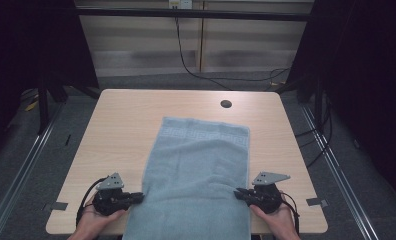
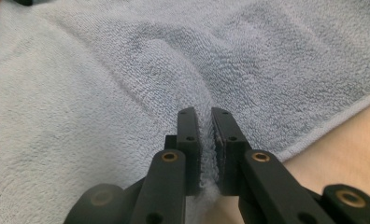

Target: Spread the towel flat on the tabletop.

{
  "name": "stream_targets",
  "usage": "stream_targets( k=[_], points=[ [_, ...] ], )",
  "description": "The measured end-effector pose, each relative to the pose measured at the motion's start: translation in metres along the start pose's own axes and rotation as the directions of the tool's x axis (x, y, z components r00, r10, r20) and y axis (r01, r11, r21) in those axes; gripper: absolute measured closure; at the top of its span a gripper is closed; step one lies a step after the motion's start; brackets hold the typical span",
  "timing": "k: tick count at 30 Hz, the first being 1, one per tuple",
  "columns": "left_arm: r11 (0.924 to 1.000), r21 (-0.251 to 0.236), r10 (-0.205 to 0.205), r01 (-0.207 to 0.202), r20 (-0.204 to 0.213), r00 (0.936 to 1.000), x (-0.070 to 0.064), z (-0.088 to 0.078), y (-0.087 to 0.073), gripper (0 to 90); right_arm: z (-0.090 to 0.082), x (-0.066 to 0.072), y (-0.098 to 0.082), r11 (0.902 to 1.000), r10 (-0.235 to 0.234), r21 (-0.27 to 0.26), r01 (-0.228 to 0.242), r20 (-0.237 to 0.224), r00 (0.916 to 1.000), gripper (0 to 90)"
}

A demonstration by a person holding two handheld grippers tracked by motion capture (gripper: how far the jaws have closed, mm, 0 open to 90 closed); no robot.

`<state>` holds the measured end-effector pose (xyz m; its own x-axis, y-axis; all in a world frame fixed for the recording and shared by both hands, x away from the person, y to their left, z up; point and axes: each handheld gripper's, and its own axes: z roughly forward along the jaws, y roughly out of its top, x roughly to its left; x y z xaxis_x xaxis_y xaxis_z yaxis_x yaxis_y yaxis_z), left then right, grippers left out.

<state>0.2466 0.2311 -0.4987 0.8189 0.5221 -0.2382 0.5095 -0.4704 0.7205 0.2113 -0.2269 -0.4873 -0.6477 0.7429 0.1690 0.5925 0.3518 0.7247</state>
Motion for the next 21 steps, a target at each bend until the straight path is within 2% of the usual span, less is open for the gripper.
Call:
stream_targets(
  k=[4, 6, 8, 10, 12, 13, 14, 15, 17, 19, 21],
  points=[
    [0.9999, -0.014, -0.002, 0.002, 0.025, 0.9997, -0.013, -0.007, -0.005, 84.8, -0.004, 0.009, -0.009, 0.9995, -0.014, 0.030, 0.014, -0.007, 0.9999, 80.2],
    [0.9992, -0.038, -0.005, 0.007, 0.054, 0.9985, -0.019, -0.011, -0.006, 83.9, -0.008, 0.013, -0.011, 0.9996, -0.018, 0.021, 0.019, -0.020, 0.9996, 76.8],
    [0.9985, -0.055, 0.009, -0.006, 0.056, 0.9984, -0.022, -0.013, -0.004, 77.8, -0.014, 0.015, -0.012, 0.9998, -0.020, 0.005, 0.020, -0.028, 0.9994, 75.3],
    [0.9973, -0.073, 0.018, -0.013, 0.066, 0.9977, -0.018, -0.011, 0.002, 74.0, -0.019, 0.014, -0.009, 0.9996, -0.024, -0.016, 0.023, -0.038, 0.9990, 72.1],
    [0.9964, -0.082, 0.022, -0.018, 0.046, 0.9987, -0.009, -0.007, 0.012, 68.8, -0.023, 0.010, -0.004, 0.9988, -0.018, -0.046, 0.016, -0.030, 0.9994, 68.8],
    [0.9958, -0.092, 0.006, -0.002, 0.048, 0.9988, -0.004, -0.006, 0.018, 67.3, -0.023, 0.006, -0.001, 0.9982, -0.011, -0.060, 0.009, -0.033, 0.9994, 66.1],
    [0.9968, -0.079, 0.008, -0.005, 0.033, 0.9994, 0.000, -0.003, 0.024, 64.3, -0.023, 0.003, 0.003, 0.9977, -0.003, -0.068, 0.001, -0.034, 0.9994, 64.8],
    [0.9964, -0.080, 0.028, -0.027, 0.004, 0.9996, 0.004, -0.001, 0.031, 62.0, -0.021, -0.002, 0.007, 0.9973, -0.004, -0.073, 0.001, -0.031, 0.9995, 64.6],
    [0.9943, -0.106, -0.005, 0.006, 0.008, 1.0000, 0.017, 0.005, 0.043, 61.5, -0.015, -0.010, 0.014, 0.9969, 0.007, -0.078, -0.009, -0.032, 0.9995, 61.7],
    [0.9964, -0.084, -0.001, 0.000, -0.014, 0.9999, 0.025, 0.016, 0.055, 59.6, -0.007, -0.017, 0.021, 0.9976, 0.010, -0.068, -0.011, -0.018, 0.9998, 58.6],
    [0.9997, -0.020, 0.012, -0.013, -0.058, 0.9983, 0.034, 0.031, 0.067, 51.6, 0.000, -0.022, 0.028, 0.9984, 0.014, -0.055, -0.014, -0.010, 0.9999, 56.0]
  ],
)
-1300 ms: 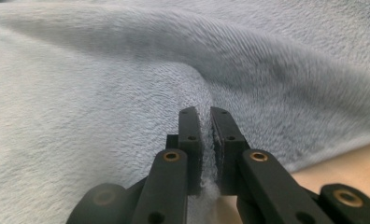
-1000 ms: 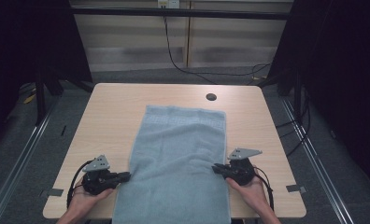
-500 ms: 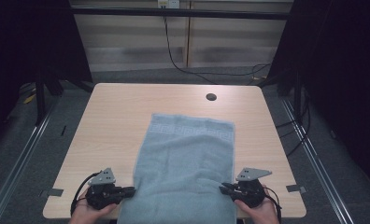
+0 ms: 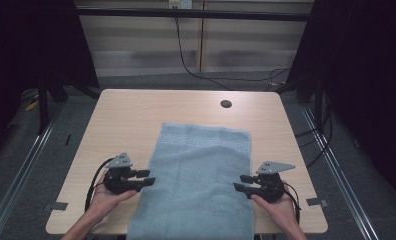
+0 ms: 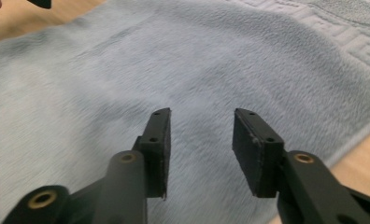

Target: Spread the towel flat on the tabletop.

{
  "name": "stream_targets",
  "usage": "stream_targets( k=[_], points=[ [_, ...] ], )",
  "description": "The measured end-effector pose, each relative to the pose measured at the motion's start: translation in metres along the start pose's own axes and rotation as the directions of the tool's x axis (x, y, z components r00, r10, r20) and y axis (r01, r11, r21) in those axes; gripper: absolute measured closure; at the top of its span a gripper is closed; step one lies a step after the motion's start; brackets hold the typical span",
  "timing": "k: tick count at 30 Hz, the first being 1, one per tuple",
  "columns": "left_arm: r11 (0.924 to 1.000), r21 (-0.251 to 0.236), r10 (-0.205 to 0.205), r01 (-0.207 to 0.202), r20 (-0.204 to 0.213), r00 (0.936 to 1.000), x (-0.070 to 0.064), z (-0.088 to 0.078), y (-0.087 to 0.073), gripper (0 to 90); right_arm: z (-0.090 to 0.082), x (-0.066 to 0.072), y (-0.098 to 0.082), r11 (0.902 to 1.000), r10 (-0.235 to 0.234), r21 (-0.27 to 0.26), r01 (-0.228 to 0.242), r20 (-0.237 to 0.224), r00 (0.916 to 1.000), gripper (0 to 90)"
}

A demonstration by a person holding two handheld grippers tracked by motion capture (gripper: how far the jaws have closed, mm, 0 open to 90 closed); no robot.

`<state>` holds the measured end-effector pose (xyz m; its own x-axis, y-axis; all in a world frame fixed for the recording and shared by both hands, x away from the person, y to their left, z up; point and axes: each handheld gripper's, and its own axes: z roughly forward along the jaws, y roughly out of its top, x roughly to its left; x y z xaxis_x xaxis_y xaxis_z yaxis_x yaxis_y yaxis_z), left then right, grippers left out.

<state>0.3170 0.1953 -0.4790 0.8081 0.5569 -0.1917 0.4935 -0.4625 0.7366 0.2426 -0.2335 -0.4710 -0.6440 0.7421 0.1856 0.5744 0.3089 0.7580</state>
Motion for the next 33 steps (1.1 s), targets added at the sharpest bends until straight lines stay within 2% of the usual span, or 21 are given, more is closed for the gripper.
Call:
stream_targets(
  k=[1, 3, 5, 8, 9, 10, 12, 13, 15, 17, 19, 23, 27, 28, 30, 32, 33],
  points=[
    [0.9999, 0.002, -0.012, 0.012, -0.008, 0.9999, 0.005, 0.007, 0.004, 47.9, 0.004, -0.002, 0.003, 1.0000, -0.006, 0.004, 0.006, 0.011, 0.9999, 55.0],
    [0.9998, 0.004, -0.021, 0.021, -0.011, 0.9997, 0.011, 0.020, 0.011, 47.4, 0.010, -0.007, 0.009, 1.0000, -0.004, 0.006, 0.004, 0.018, 0.9998, 53.4],
    [1.0000, 0.003, -0.007, 0.007, -0.063, 0.9980, 0.017, 0.030, 0.017, 45.8, 0.016, -0.010, 0.013, 1.0000, 0.004, 0.006, -0.004, 0.019, 0.9998, 52.2],
    [1.0000, -0.007, -0.001, 0.000, -0.094, 0.9956, 0.022, 0.041, 0.024, 45.0, 0.023, -0.013, 0.015, 0.9997, 0.001, 0.024, -0.002, 0.043, 0.9991, 48.6],
    [0.9999, 0.000, 0.014, -0.014, -0.128, 0.9917, 0.023, 0.044, 0.024, 44.2, 0.024, -0.014, 0.014, 0.9996, -0.002, 0.029, 0.000, 0.049, 0.9988, 48.5],
    [1.0000, 0.006, 0.007, -0.006, -0.193, 0.9812, 0.022, 0.047, 0.022, 45.0, 0.025, -0.014, 0.014, 0.9995, -0.002, 0.032, 0.001, 0.047, 0.9989, 48.0],
    [0.9991, 0.021, 0.040, -0.037, -0.176, 0.9836, 0.021, 0.051, 0.017, 46.3, 0.025, -0.015, 0.013, 0.9993, -0.012, 0.035, 0.010, 0.056, 0.9984, 47.7],
    [0.9985, 0.027, 0.052, -0.048, -0.188, 0.9808, 0.021, 0.050, 0.016, 48.9, 0.024, -0.015, 0.013, 0.9994, -0.005, 0.035, 0.003, 0.057, 0.9984, 47.7],
    [0.9960, 0.051, 0.081, -0.074, -0.170, 0.9822, 0.019, 0.046, 0.016, 63.0, 0.023, -0.016, 0.013, 0.9995, -0.007, 0.033, 0.005, 0.055, 0.9984, 47.7],
    [0.9942, 0.052, 0.100, -0.094, -0.148, 0.9839, 0.018, 0.041, 0.012, 71.2, 0.023, -0.017, 0.013, 0.9995, -0.006, 0.032, 0.004, 0.053, 0.9986, 48.3],
    [0.9917, 0.068, 0.118, -0.109, -0.153, 0.9812, 0.016, 0.035, 0.008, 78.4, 0.025, -0.017, 0.013, 0.9992, -0.009, 0.039, 0.007, 0.059, 0.9982, 48.1],
    [0.9939, 0.052, 0.103, -0.097, -0.116, 0.9879, 0.020, 0.024, -0.003, 76.9, 0.033, -0.021, 0.015, 0.9987, -0.012, 0.050, 0.009, 0.063, 0.9980, 48.7],
    [0.9953, 0.034, 0.094, -0.091, -0.120, 0.9883, 0.021, 0.020, -0.008, 74.9, 0.048, -0.029, 0.023, 0.9979, -0.023, 0.062, 0.018, 0.084, 0.9962, 51.0],
    [0.9957, 0.031, 0.091, -0.088, -0.116, 0.9891, 0.021, 0.020, -0.008, 74.6, 0.054, -0.032, 0.023, 0.9972, -0.013, 0.074, 0.007, 0.082, 0.9966, 51.2],
    [0.9963, 0.026, 0.085, -0.083, -0.117, 0.9894, 0.021, 0.020, -0.009, 74.3, 0.063, -0.033, 0.022, 0.9940, -0.027, 0.108, 0.016, 0.100, 0.9946, 51.8],
    [0.9954, 0.033, 0.093, -0.090, -0.112, 0.9893, 0.020, 0.019, -0.010, 74.4, 0.065, -0.031, 0.021, 0.9946, -0.045, 0.099, 0.034, 0.109, 0.9931, 58.2],
    [0.9973, 0.023, 0.071, -0.069, -0.098, 0.9927, 0.019, 0.019, -0.011, 75.1, 0.064, -0.029, 0.020, 0.9932, -0.070, 0.101, 0.057, 0.129, 0.9892, 60.7]
  ],
)
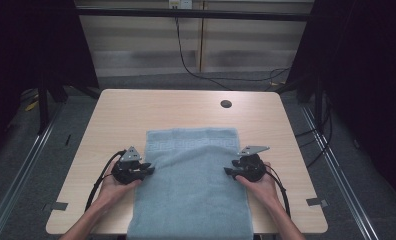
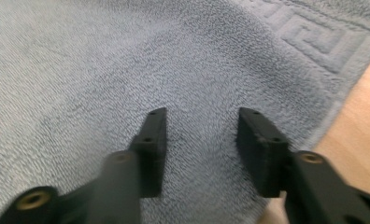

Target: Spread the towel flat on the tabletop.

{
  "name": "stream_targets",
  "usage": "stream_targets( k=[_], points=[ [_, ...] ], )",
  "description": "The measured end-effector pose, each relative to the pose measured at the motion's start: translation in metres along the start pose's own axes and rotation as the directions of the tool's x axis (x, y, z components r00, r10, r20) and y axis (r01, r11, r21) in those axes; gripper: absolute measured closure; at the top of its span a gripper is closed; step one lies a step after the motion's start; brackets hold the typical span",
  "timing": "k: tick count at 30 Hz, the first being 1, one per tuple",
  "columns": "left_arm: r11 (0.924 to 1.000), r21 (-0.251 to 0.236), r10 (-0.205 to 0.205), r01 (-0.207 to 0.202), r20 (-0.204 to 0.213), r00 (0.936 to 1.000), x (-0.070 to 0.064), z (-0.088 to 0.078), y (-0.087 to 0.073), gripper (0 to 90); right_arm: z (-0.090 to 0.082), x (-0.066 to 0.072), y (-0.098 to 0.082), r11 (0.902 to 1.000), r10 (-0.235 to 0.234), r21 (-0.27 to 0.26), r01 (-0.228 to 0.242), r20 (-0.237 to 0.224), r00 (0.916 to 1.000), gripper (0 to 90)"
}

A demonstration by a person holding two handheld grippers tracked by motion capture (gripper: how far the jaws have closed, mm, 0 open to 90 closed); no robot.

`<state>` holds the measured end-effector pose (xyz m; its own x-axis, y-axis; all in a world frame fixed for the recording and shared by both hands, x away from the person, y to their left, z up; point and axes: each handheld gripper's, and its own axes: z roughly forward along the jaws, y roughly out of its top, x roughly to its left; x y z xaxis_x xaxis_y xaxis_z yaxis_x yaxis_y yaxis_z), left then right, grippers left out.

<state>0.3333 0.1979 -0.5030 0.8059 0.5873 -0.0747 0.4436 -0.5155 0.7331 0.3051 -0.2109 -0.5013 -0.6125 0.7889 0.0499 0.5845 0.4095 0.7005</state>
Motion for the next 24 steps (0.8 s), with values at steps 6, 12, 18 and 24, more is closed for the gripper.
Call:
stream_targets(
  k=[6, 12, 18, 24],
  points=[
    [0.9996, -0.020, -0.017, 0.017, -0.002, 0.9998, -0.008, -0.003, -0.006, 77.8, -0.012, 0.015, -0.012, 0.9995, -0.033, 0.002, 0.033, 0.000, 0.9995, 81.4],
    [0.9995, -0.027, -0.017, 0.019, 0.041, 0.9990, -0.022, -0.014, -0.018, 78.8, -0.022, 0.023, -0.023, 0.9999, -0.014, 0.000, 0.014, -0.038, 0.9992, 81.3],
    [0.9996, -0.019, -0.020, 0.021, 0.068, 0.9975, -0.034, -0.023, -0.027, 78.7, -0.033, 0.031, -0.034, 0.9999, -0.011, -0.004, 0.010, -0.067, 0.9977, 79.8],
    [0.9999, -0.015, 0.001, 0.000, 0.080, 0.9968, -0.050, -0.036, -0.038, 77.1, -0.041, 0.043, -0.043, 0.9999, -0.015, -0.007, 0.015, -0.081, 0.9966, 79.2]
  ],
)
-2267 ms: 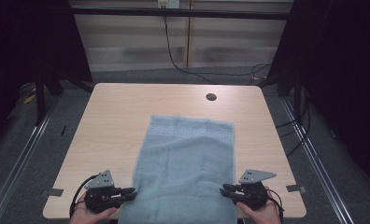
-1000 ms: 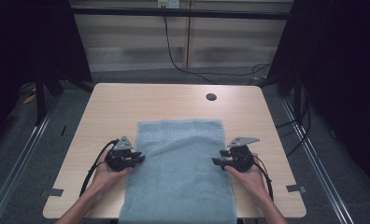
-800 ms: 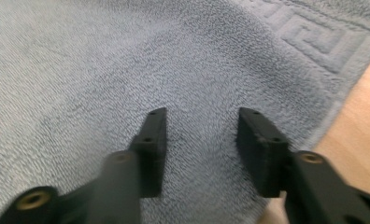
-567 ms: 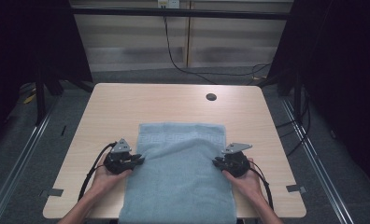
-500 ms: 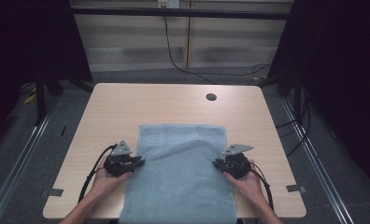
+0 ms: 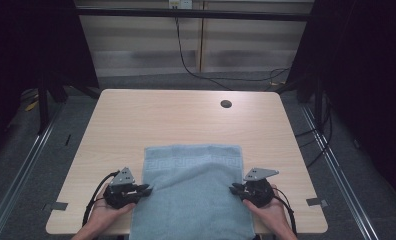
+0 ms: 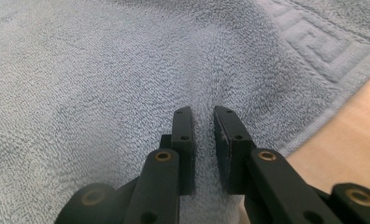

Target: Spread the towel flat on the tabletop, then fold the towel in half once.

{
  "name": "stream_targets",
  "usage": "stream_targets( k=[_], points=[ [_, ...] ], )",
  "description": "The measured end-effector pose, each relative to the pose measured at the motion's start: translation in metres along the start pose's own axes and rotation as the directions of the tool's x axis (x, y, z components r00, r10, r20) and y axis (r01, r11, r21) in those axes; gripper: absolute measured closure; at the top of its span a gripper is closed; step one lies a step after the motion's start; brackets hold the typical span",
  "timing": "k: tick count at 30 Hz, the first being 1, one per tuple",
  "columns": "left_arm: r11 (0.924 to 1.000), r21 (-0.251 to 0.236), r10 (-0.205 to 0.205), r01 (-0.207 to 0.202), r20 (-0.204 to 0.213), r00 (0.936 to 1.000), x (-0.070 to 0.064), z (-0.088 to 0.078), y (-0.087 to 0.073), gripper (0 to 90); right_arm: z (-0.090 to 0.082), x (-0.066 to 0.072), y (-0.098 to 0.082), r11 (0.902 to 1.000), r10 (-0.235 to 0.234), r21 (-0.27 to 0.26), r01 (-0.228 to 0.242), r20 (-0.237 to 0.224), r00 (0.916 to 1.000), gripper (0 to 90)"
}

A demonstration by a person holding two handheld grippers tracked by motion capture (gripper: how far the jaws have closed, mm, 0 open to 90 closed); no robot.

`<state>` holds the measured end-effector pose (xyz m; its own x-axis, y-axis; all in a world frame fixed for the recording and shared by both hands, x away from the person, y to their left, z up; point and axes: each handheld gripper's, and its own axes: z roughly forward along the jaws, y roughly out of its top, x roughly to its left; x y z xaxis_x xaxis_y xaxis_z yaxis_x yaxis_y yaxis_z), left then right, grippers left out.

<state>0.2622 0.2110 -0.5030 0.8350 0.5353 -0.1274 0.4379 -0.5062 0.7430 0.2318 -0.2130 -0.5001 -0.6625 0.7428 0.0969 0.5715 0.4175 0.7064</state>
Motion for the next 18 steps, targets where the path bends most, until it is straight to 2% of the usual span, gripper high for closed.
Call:
stream_targets(
  k=[3, 4, 5, 6, 7, 8, 9, 10, 11, 13, 14, 16, 18],
  points=[
    [0.9995, 0.017, 0.025, -0.025, 0.013, 0.9996, -0.005, -0.003, -0.001, 74.8, -0.005, 0.010, -0.005, 0.9999, -0.002, 0.011, 0.003, -0.015, 0.9999, 77.6],
    [0.9988, 0.026, 0.040, -0.041, 0.020, 0.9990, -0.005, -0.004, 0.000, 73.7, -0.007, 0.011, -0.005, 0.9998, -0.017, 0.013, 0.017, -0.014, 0.9998, 77.1],
    [0.9987, 0.029, 0.042, -0.043, 0.029, 0.9987, -0.005, -0.004, 0.000, 72.5, -0.008, 0.012, -0.006, 0.9996, -0.017, 0.021, 0.017, -0.017, 0.9997, 75.1],
    [0.9994, 0.023, 0.024, -0.025, 0.045, 0.9987, -0.004, -0.004, 0.000, 69.9, -0.007, 0.012, -0.005, 0.9998, -0.009, 0.020, 0.010, -0.020, 0.9998, 70.6],
    [0.9994, 0.025, 0.021, -0.023, 0.045, 0.9988, -0.003, -0.005, 0.001, 64.8, -0.008, 0.011, -0.004, 0.9998, -0.002, 0.020, 0.002, -0.028, 0.9996, 67.5],
    [0.9998, 0.012, 0.015, -0.015, 0.044, 0.9989, -0.003, -0.006, 0.003, 58.6, -0.009, 0.011, -0.003, 0.9999, -0.009, 0.009, 0.010, -0.023, 0.9997, 64.8],
    [0.9997, -0.010, 0.021, -0.021, 0.037, 0.9991, -0.003, -0.007, 0.004, 56.7, -0.011, 0.009, 0.000, 0.9999, -0.013, -0.011, 0.013, -0.020, 0.9997, 64.3],
    [0.9996, -0.025, 0.009, -0.008, 0.037, 0.9993, -0.002, -0.008, 0.005, 54.6, -0.013, 0.007, 0.003, 0.9991, -0.005, -0.041, 0.004, -0.030, 0.9995, 63.5],
    [0.9995, -0.031, -0.001, 0.001, 0.028, 0.9996, -0.002, -0.007, 0.007, 52.7, -0.015, 0.004, 0.008, 0.9982, 0.000, -0.060, -0.001, -0.021, 0.9998, 62.9],
    [0.9986, -0.045, -0.026, 0.027, 0.015, 0.9995, 0.000, -0.006, 0.009, 50.9, -0.017, -0.004, 0.017, 0.9976, -0.003, -0.069, 0.004, 0.024, 0.9997, 63.0],
    [0.9986, -0.044, -0.028, 0.029, 0.019, 0.9994, 0.001, -0.004, 0.009, 50.3, -0.017, -0.010, 0.020, 0.9965, 0.008, -0.083, -0.006, 0.027, 0.9996, 62.4],
    [0.9992, -0.030, -0.027, 0.027, -0.008, 0.9996, 0.004, -0.001, 0.008, 49.4, -0.016, -0.022, 0.030, 0.9957, 0.020, -0.091, -0.016, 0.049, 0.9986, 60.7],
    [0.9994, -0.017, -0.029, 0.029, -0.007, 0.9995, 0.005, 0.001, 0.008, 47.9, -0.013, -0.036, 0.039, 0.9938, 0.045, -0.104, -0.039, 0.050, 0.9977, 59.5]
  ],
)
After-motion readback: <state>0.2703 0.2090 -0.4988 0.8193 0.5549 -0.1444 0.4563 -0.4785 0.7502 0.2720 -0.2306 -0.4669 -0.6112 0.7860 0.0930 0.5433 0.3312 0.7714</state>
